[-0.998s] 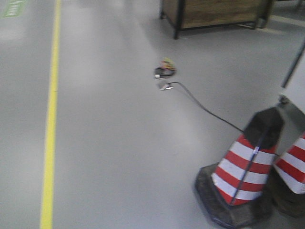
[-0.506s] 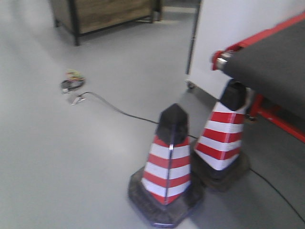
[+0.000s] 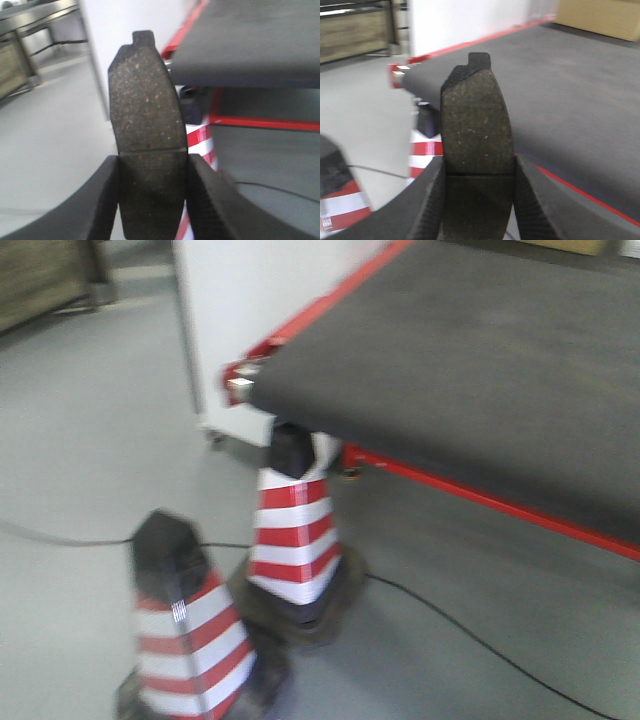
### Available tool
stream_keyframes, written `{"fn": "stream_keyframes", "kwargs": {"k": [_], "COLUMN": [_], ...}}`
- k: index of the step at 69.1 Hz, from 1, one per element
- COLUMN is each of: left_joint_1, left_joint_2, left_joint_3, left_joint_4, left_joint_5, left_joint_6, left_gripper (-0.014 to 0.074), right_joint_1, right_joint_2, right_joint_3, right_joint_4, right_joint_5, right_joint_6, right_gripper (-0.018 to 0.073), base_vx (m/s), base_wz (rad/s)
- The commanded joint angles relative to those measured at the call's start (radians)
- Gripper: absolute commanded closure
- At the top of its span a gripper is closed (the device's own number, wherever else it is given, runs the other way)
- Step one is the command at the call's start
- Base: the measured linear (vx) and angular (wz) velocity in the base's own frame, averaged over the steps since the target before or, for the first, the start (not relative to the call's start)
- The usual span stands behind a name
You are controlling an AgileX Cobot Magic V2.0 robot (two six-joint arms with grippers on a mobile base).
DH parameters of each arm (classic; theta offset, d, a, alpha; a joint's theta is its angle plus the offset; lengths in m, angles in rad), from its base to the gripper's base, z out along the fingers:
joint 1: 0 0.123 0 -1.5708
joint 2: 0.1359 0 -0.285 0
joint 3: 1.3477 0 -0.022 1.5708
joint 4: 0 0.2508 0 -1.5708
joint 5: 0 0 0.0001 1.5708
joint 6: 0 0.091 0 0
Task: Move and align brake pads A on conveyor
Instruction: 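Turn and stop facing the dark grey conveyor belt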
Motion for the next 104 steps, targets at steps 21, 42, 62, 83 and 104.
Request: {"fn": "stream_keyframes", "kwargs": {"k": [21, 42, 62, 83, 104], "left_joint_1": [-0.005, -0.005, -0.005, -0.005, -0.005], "left_joint_2": [0.009, 0.009, 0.010, 0.010, 0.010], "left_joint_3": [-0.031, -0.031, -0.031, -0.031, -0.031], "left_joint_4": [-0.014, -0.014, -0.014, -0.014, -0.014], "left_joint_5": [-0.101, -0.101, -0.101, -0.101, -0.101], "left_joint_6": [-0.007, -0.007, -0.007, -0.007, -0.007], "left_gripper": [0.0502, 0.0502, 0.0502, 0.0502, 0.0502], "right_joint_1": [-0.001, -0.001, -0.001, -0.001, -0.001], "right_joint_2": [0.007, 0.007, 0.007, 0.007, 0.007], "right_joint_3": [-0.028, -0.028, -0.028, -0.028, -0.028], "right_joint_4": [-0.009, -0.009, -0.009, -0.009, -0.009], "right_joint_5": [-0.097, -0.097, -0.096, -0.096, -0.096], "right_joint_6": [-0.008, -0.008, -0.008, -0.008, -0.008], "right_gripper": [0.0564, 0.0564, 0.0564, 0.0564, 0.0564], "base_vx": [0.20, 0.18, 0.20, 0.28, 0.27], "base_wz": [-0.79, -0.59, -0.23, -0.06, -0.04]}}
